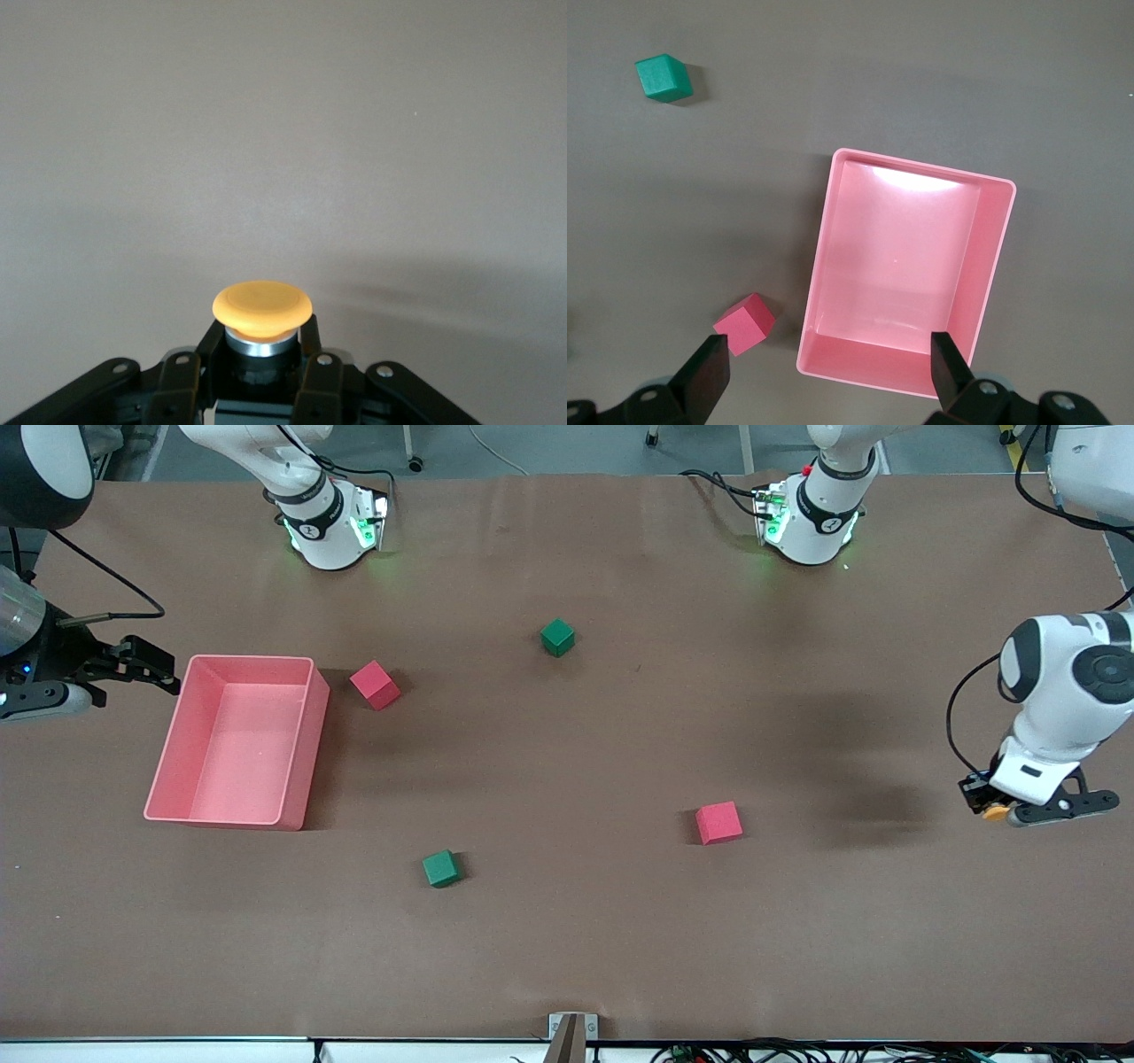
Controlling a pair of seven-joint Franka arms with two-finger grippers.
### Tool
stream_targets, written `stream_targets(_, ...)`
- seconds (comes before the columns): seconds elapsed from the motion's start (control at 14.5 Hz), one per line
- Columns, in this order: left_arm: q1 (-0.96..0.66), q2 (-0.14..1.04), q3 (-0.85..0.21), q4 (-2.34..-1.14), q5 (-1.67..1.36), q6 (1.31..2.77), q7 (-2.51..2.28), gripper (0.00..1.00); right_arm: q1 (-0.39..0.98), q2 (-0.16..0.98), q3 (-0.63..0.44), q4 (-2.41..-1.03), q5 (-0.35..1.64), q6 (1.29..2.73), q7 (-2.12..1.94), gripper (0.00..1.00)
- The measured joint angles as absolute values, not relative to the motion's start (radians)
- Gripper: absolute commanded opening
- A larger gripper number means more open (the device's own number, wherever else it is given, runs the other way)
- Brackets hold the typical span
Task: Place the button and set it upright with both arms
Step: 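Rotate the left gripper wrist to turn the button upright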
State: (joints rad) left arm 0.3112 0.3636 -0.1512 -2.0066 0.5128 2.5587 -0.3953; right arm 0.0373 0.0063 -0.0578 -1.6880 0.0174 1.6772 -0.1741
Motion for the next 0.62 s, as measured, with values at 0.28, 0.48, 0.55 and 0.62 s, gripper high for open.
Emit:
stream_targets(0.28, 0.238, 0.399, -0.152, -1.972, 0.726, 2.494, -0.821, 0.00, 0.034, 0.007, -0.053, -1.688, 0.017, 1.676, -0.174, 1.00)
stream_targets(0.48, 0.190, 0.412, -0.155, -1.967, 0.939, 2.405, -1.197, 0.00, 0.034, 0.008, -0.051, -1.688, 0.017, 1.677, -0.174, 1.00)
stream_targets(0.55, 0.174, 0.417, -0.155, -1.967, 1.008, 2.370, -1.325, 0.00, 0.034, 0.008, -0.051, -1.688, 0.017, 1.677, -0.174, 1.00)
stream_targets(0.62, 0.157, 0.425, -0.155, -1.967, 1.076, 2.332, -1.451, 0.00, 0.034, 0.008, -0.051, -1.688, 0.017, 1.678, -0.174, 1.00)
